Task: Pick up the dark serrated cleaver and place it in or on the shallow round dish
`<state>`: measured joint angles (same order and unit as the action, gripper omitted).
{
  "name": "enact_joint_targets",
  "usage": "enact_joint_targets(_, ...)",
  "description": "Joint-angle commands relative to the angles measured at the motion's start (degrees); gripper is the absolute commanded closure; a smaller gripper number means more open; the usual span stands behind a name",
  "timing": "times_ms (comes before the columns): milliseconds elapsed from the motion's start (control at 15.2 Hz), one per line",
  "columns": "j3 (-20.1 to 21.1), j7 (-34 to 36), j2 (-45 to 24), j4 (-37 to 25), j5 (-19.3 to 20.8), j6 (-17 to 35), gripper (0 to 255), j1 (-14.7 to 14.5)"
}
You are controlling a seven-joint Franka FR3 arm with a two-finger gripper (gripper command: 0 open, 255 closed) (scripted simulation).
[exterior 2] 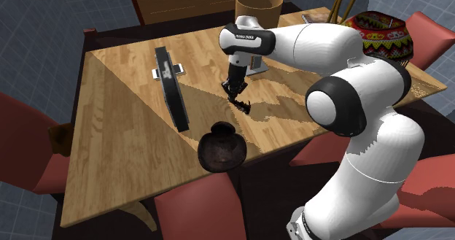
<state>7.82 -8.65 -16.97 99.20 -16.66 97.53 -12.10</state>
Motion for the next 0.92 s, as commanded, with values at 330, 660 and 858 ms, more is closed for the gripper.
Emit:
enact_joint_targets(330, 0.09, 2.82, -3.41, -8.37, 11.49, -3.73, 0, -4.1)
enact_joint_targets(660, -0.14, 3.49, -4.26, -7.75, 15.75, -2.11, 0, -6.05)
enact_joint_targets(858, -0.13, 3.45, -3.97, -5.06, 15.71, 0.29, 0, -6.05)
